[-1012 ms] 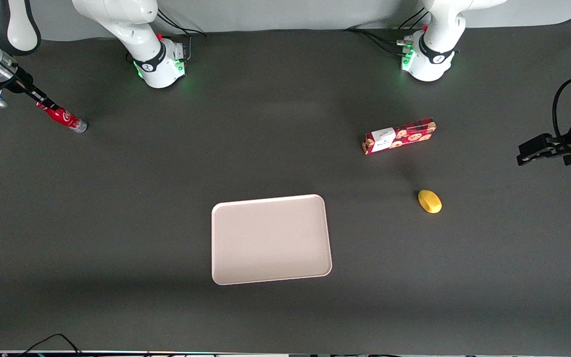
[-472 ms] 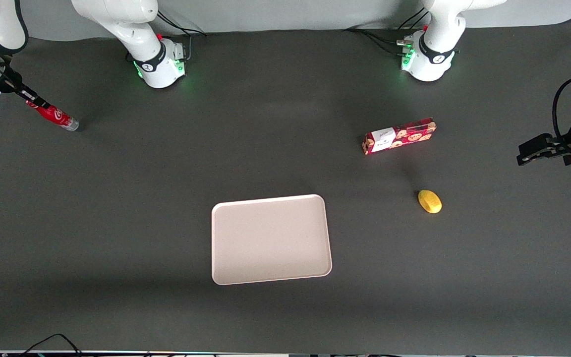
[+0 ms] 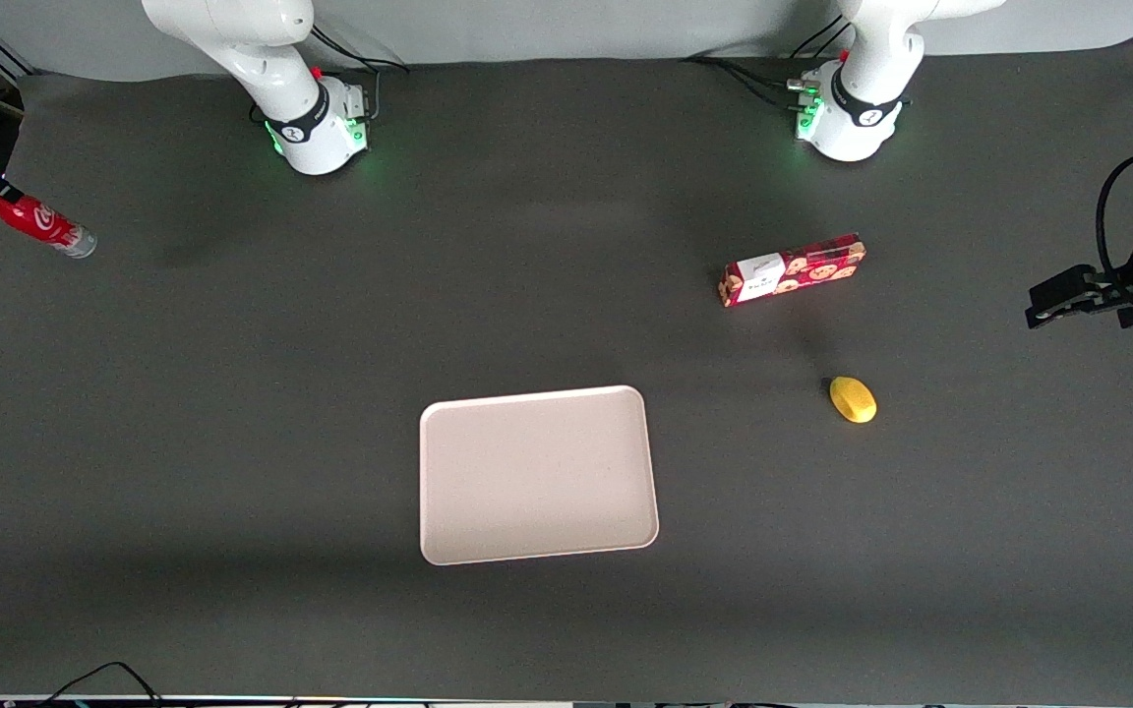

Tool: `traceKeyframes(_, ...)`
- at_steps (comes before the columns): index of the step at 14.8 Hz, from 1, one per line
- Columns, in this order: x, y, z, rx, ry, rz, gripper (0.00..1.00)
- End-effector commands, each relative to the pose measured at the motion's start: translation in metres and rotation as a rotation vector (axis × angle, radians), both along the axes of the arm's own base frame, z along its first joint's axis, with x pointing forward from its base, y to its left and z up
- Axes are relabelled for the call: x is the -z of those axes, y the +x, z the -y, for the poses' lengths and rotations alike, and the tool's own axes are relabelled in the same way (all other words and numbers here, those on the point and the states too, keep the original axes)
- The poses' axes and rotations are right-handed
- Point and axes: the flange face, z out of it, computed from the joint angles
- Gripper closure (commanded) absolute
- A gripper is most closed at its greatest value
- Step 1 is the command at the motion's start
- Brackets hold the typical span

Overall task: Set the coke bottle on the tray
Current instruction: 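Lift the gripped bottle off the table with the right gripper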

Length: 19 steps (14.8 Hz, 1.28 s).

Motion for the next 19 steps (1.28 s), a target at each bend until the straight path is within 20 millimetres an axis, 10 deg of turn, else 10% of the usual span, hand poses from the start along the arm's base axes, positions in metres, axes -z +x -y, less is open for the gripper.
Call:
traceKeyframes(1, -0.056, 0.017, -0.008, -0.004, 0.008, 0.048, 1.00)
traceKeyframes(3, -0.084, 0.027, -0.019, -0.021, 0.015, 0.081, 1.00)
traceKeyframes(9, -0.079, 0.058, -0.065, -0.100, 0.064, 0.055, 1.00)
traceKeyframes(19, -0.064, 0.156, -0.236, -0.143, 0.088, 0.047, 1.00)
